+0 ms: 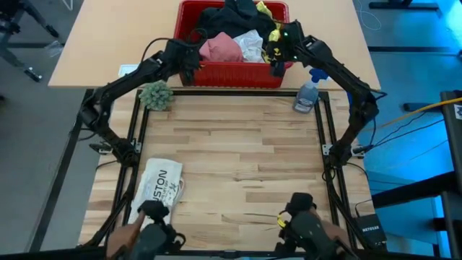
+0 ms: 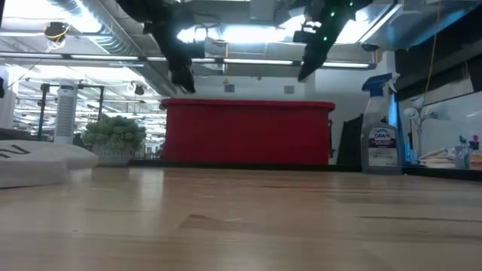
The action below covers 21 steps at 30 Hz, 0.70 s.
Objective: Fold laundry
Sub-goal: Move the red bin to the upper middle of the table
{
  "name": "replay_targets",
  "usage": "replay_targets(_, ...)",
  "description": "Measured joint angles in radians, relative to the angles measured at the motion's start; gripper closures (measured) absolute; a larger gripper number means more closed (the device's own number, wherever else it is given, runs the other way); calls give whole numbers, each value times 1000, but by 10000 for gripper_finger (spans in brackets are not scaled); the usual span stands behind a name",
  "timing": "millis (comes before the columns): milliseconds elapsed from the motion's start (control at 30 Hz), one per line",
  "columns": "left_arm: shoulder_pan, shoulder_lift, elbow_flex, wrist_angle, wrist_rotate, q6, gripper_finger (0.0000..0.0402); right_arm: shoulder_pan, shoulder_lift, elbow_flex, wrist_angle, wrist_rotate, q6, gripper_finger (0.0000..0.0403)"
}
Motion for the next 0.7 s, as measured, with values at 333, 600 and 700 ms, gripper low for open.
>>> replay_targets(333, 67, 61, 4, 68, 22, 15, 174, -7, 83, 0, 70, -27, -32, 198)
replay_targets(600, 60, 18, 23, -15, 49, -162, 174, -14, 109, -1, 88, -27, -18, 198)
replay_targets(700, 20, -64, 49, -59, 165, -247, 174, -19, 109, -1, 101, -29, -17, 198)
